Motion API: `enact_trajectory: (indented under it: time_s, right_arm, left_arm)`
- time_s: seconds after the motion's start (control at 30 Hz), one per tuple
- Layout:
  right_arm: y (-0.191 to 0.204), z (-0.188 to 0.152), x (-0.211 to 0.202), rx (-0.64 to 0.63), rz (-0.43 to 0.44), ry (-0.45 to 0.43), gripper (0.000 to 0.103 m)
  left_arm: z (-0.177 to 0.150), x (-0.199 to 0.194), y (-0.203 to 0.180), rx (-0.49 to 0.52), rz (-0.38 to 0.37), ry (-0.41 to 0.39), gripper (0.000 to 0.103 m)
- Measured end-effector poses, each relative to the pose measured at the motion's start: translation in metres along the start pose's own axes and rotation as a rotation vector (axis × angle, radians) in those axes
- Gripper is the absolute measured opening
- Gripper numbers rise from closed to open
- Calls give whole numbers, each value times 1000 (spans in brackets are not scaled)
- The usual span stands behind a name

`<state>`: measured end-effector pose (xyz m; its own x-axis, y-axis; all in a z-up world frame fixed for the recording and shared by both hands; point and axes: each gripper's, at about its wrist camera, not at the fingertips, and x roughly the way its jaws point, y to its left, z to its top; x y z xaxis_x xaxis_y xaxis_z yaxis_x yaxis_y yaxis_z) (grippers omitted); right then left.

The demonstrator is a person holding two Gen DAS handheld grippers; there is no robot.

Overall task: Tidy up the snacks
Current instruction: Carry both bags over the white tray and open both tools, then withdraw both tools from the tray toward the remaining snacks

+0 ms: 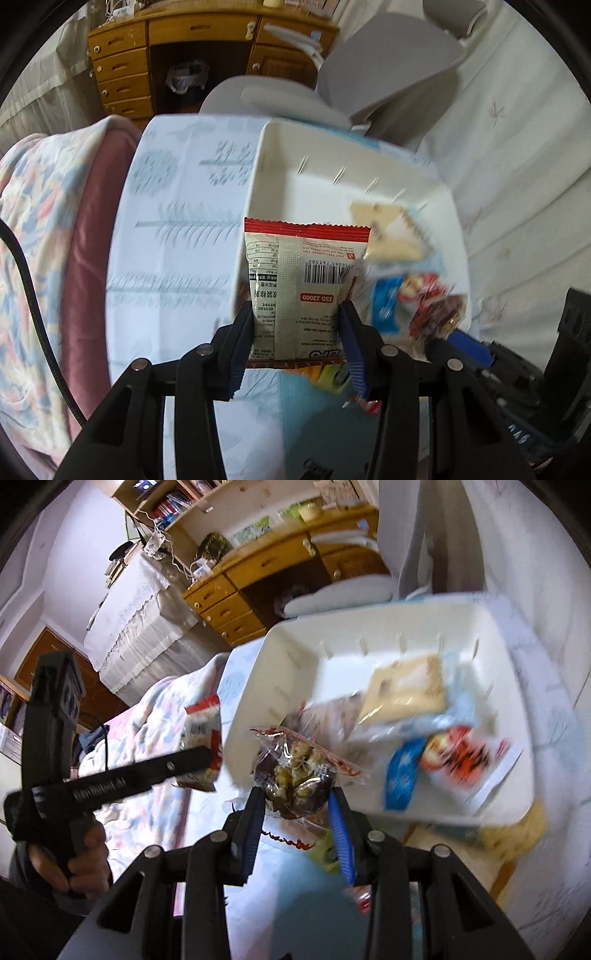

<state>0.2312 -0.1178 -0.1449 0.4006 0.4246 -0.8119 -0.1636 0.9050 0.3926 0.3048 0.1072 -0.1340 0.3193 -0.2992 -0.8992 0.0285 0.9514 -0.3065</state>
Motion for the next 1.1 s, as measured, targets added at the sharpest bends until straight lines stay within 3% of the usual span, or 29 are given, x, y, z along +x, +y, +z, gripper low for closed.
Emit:
enact_trajectory:
  time_s: [0.13,0.27,0.3,0.4,0.47,0.63,0.97,1.1]
  right_arm:
    - [-18,8,-3,-26,-62,-30,36]
    - [-41,9,-5,40,-88,-51,37]
    - [-45,9,-5,62,-93,-54,37]
    - [-57,7,-4,120,-93,-57,37]
    - [-61,7,-4,124,-117,-42,38]
    - [-60,5,-7,130,-160,-39,60]
    - [-29,-16,-24,112,-213,-78,64]
    - [-16,-31,-32,106,-234,-118,70]
  left_arm:
    - [16,12,-18,12,-3,7,44]
    - [24,23,-35,38,16,28,45]
    - [25,26,-39,45,25,37,46]
    - [26,33,-45,56,38,53,64]
    - [24,33,-46,55,37,51,67]
    - [20,29,-44,52,20,60,71]
    - [0,1,-20,73,-2,54,72]
    - [-14,-13,-6,86,-16,48,73]
